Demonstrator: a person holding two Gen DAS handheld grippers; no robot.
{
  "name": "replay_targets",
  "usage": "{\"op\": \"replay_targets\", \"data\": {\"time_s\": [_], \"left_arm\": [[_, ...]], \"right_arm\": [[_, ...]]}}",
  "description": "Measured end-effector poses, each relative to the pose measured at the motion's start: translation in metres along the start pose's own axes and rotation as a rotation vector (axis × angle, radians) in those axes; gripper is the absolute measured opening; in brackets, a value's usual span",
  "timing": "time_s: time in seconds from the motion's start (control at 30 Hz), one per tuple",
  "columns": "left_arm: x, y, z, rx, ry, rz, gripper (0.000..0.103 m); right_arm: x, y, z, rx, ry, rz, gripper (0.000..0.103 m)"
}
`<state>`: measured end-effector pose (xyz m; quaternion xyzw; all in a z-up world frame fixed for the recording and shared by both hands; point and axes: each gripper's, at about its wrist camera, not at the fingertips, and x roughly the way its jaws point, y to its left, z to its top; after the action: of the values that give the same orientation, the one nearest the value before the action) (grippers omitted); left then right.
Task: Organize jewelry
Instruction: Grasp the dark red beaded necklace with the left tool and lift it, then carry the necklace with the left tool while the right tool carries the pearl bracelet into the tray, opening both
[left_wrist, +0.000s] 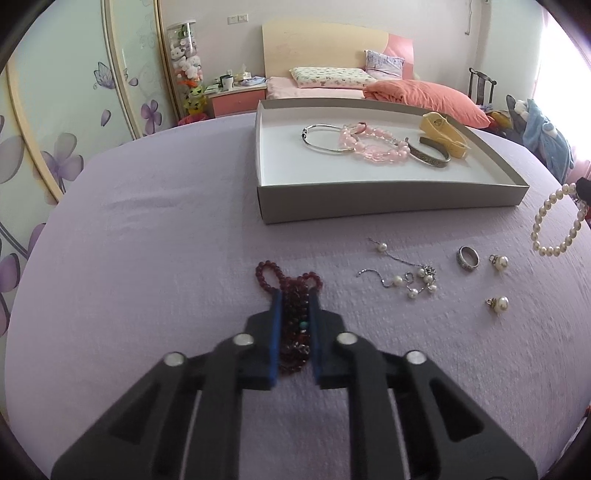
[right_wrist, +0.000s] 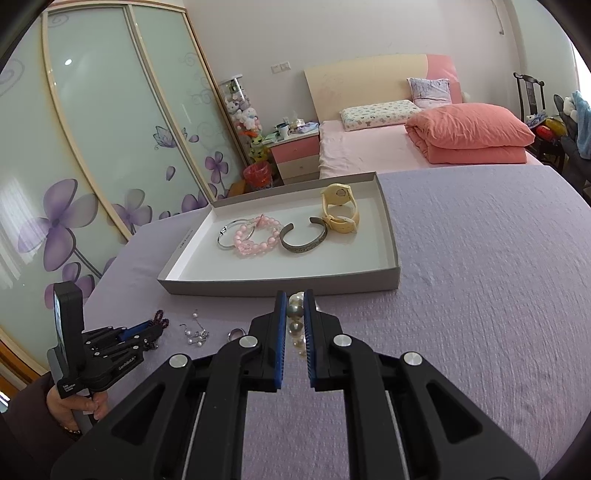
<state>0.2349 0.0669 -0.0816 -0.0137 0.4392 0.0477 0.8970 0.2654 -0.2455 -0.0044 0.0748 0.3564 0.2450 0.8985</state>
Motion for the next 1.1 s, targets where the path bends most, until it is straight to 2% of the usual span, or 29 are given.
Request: {"op": "replay_targets", "data": {"time_s": [0.03,0.27,0.57,0.77,1.1], "left_arm": [[-0.001,0.001,0.000,0.000,-0.003,-0.007,0.008],[-0.019,0.020,-0.001,-0.057,-0.042,-0.039,0.007],[-0.078,0.033,0.014,-0.094,-0.174,-0.091,0.007],[-0.109,0.031,0.027,-0.099,-0.240,-0.127,0.007],[-0.130,0.027,0.043,-0.097,-0.294,-0.144,0.007]], "right_arm": [[-0.002,0.001,0.000,0.000,-0.004,0.002,0.010],[-0.010,0.008,0.004,-0.018,-0.029,0.010,0.010],[-0.020,0.021,0.012,-0.042,-0.066,0.031,0.010],[-0.024,0.027,0.015,-0.055,-0.082,0.041,0.010],[-0.029,0.025,0.016,-0.054,-0.101,0.042,0.010]]}}
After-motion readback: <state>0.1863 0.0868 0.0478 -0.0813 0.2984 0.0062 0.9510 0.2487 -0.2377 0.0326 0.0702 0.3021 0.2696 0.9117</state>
